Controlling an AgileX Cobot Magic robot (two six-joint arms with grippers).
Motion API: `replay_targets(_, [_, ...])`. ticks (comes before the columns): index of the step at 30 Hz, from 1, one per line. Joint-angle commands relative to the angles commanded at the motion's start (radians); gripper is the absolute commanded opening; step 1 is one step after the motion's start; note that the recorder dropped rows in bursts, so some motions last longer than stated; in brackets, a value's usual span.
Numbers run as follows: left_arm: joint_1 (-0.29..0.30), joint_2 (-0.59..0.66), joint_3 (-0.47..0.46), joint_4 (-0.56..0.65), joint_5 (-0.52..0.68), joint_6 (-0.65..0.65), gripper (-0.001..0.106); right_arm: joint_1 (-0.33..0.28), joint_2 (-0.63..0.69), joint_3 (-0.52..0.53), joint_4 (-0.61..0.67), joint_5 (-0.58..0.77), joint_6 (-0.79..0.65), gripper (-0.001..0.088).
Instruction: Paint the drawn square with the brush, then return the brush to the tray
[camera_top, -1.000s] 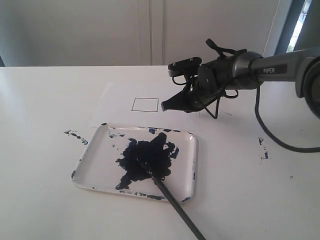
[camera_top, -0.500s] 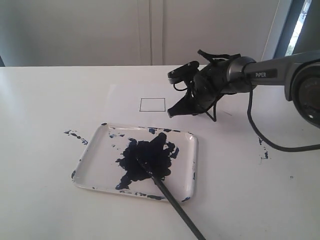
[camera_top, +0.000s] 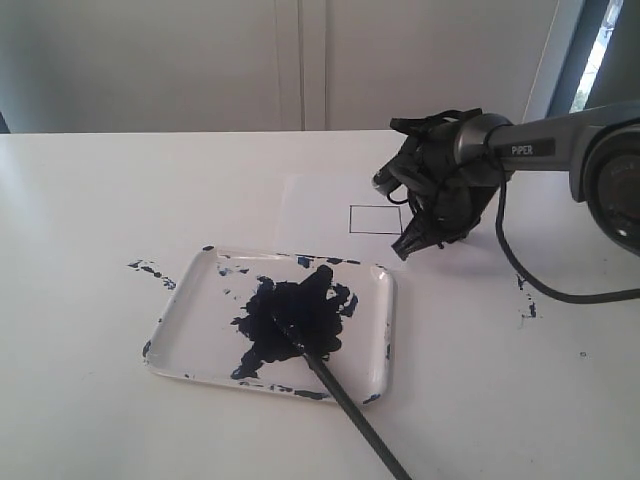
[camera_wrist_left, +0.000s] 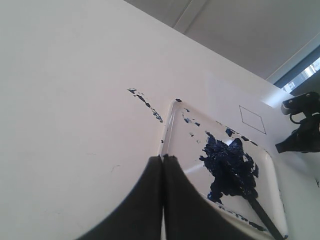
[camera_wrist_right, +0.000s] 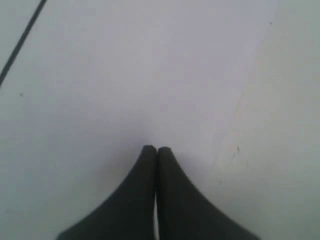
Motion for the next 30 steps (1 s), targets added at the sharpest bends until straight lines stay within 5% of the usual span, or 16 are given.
replay_targets(7, [0.0, 0.0, 0.0, 0.0, 0.0, 0.0, 0.0, 0.0, -0.076, 0.073, 0.011, 0.066, -0.084, 0.0])
replay_targets(30, [0.0, 0.0, 0.0, 0.0, 0.0, 0.0, 0.0, 0.002, -0.231, 0.255, 0.399, 0.191, -0.377, 0.0])
